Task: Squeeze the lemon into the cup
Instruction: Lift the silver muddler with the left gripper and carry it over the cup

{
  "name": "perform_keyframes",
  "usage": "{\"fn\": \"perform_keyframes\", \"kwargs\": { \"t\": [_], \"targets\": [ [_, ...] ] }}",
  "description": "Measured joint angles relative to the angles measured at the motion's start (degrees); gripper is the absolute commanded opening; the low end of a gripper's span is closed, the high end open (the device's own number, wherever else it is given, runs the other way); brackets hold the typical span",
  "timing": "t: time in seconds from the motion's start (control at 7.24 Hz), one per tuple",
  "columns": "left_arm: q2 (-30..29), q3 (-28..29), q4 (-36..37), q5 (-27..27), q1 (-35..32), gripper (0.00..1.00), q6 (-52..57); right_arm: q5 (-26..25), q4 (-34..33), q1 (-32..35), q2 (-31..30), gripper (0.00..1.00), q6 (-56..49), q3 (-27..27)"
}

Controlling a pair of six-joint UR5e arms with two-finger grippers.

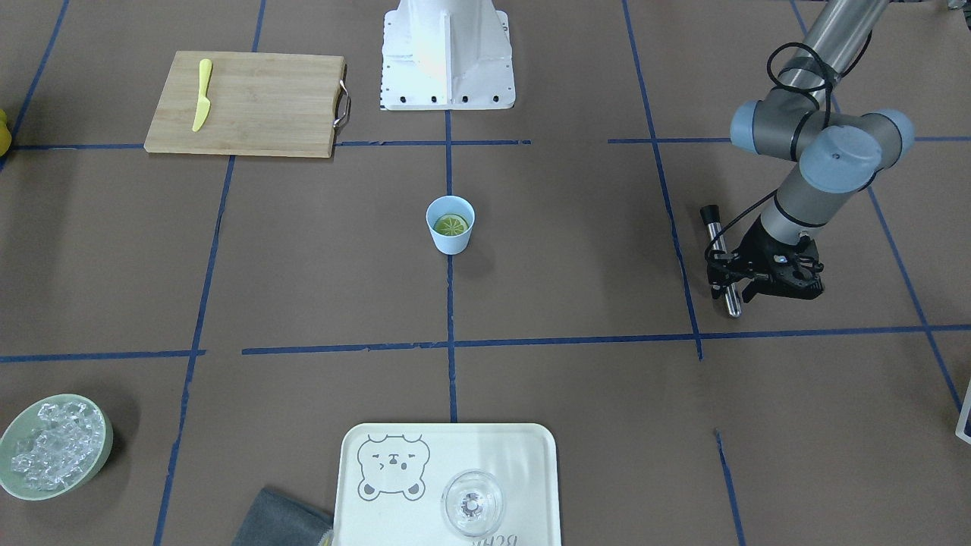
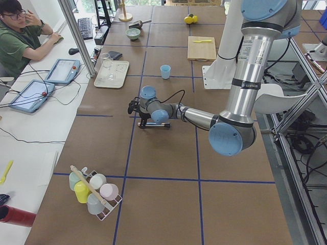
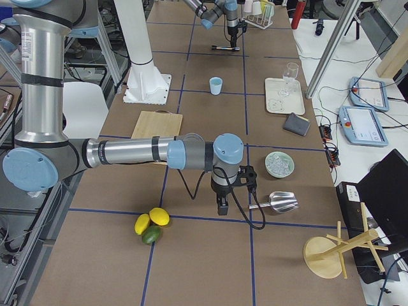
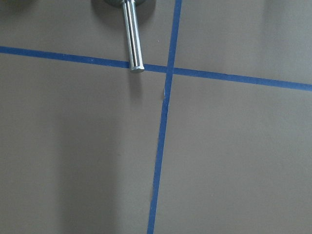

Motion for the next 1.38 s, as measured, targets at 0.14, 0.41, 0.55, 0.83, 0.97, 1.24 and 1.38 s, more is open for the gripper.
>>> {"fn": "perform_keyframes", "kwargs": {
  "t": [0.14,0.41,0.55,0.83,0.97,1.24,1.38],
  "targets": [
    [0.0,0.0,0.0,0.0,0.2,0.0,0.0,0.0,0.0,0.0,0.0,1.0,0.0,0.0],
    [0.0,-0.1,0.0,0.0,0.3,0.0,0.3,-0.1,0.0,0.0,0.2,1.0,0.1,-0.1],
    [0.0,-0.7,0.0,0.0,0.3,0.0,0.4,-0.1,0.0,0.0,0.3,1.0,0.1,-0.1],
    [-0.2,-4.0,-0.3,0.3,-0.4,0.0,4.1,0.0,0.0,0.0,0.2,1.0,0.1,-0.1],
    [-1.1,-6.3,-0.5,1.2,-1.7,0.0,11.9,0.0,0.0,0.0,0.1,1.0,0.0,-0.1],
    [-4.4,-8.8,-1.4,2.3,-4.9,0.0,26.0,0.0,0.0,0.0,0.0,1.0,0.0,-0.3],
    [-5.9,-9.9,-2.9,2.4,-5.7,0.0,28.1,0.0,0.0,0.0,0.0,1.0,0.1,-0.4]
  ]
}}
